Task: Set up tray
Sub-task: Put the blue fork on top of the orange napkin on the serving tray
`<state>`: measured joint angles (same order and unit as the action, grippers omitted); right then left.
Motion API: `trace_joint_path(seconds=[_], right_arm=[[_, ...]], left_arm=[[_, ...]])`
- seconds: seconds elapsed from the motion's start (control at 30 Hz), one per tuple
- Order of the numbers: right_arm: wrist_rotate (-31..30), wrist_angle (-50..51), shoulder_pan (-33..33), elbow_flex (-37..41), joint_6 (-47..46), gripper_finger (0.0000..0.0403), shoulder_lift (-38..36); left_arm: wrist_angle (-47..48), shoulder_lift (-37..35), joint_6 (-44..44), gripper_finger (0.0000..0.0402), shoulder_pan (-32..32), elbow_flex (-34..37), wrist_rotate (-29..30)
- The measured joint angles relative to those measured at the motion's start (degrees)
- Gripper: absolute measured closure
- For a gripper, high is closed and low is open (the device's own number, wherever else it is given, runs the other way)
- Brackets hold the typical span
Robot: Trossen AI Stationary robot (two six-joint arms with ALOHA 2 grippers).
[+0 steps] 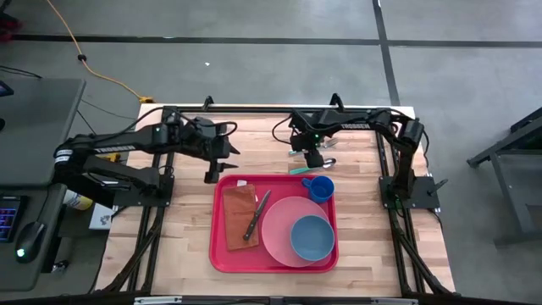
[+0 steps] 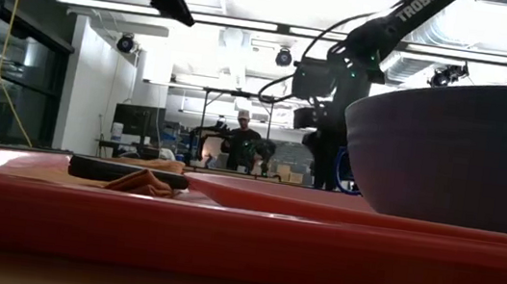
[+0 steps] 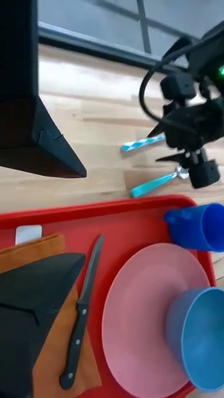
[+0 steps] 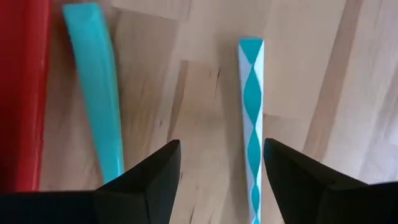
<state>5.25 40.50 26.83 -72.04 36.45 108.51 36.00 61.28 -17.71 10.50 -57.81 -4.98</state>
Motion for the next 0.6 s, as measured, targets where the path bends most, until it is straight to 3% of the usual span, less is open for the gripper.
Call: trace_joint_path(seconds=[0.13, 0.6], right_arm=[[-1.54, -0.67, 0.43, -0.01, -0.91, 0.0194, 0.00], [1.81, 1.11, 6.53, -0.01, -1.97, 0.0194, 0.00]], left_arm=[[-1.65, 0.00, 1.09, 0.0165, 0.00, 2.23, -0.61], [-2.03, 0.00, 1.46, 0.0165, 0.00, 2.83, -0.62]])
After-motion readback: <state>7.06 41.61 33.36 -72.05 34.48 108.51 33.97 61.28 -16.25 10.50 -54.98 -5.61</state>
